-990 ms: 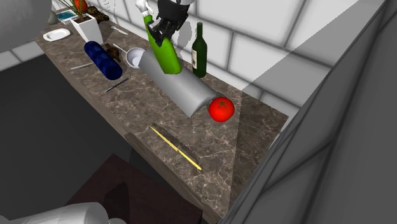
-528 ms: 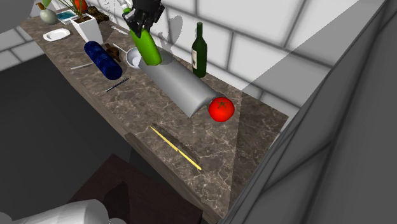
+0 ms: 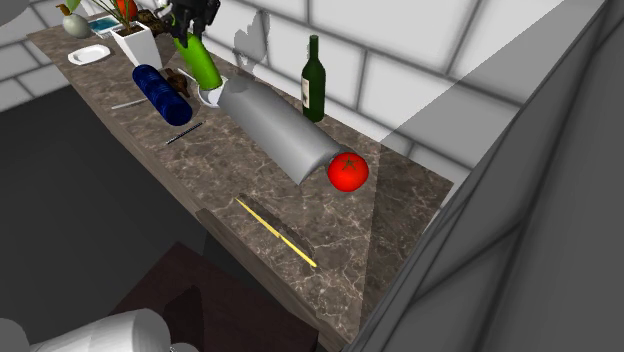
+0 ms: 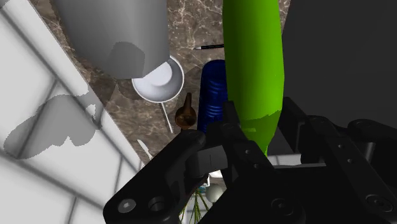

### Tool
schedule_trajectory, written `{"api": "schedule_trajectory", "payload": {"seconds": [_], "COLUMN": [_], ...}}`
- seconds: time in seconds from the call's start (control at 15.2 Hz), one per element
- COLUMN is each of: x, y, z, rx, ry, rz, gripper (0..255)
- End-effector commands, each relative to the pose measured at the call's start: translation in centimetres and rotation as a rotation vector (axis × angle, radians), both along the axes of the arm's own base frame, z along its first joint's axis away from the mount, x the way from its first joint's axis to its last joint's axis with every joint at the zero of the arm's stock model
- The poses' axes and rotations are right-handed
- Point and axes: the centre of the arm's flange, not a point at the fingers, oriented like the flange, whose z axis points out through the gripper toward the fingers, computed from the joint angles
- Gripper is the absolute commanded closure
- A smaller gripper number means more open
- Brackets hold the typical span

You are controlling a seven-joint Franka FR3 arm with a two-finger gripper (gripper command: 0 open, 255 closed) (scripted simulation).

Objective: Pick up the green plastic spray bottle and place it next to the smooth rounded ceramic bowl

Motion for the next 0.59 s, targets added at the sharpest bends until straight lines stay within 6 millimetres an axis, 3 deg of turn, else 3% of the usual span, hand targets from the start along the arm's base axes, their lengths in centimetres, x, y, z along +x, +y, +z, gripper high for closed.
{"api": "schedule_trajectory", "payload": {"seconds": [0.0,0.53], "x": [0.4,1.2], "y": [2.5,13.1], "z": [0.0,0.0], "rx": [0.001,0.001], "ry": [0.0,0.0], "rz": [-0.001,-0.001], "gripper": [255,255]}}
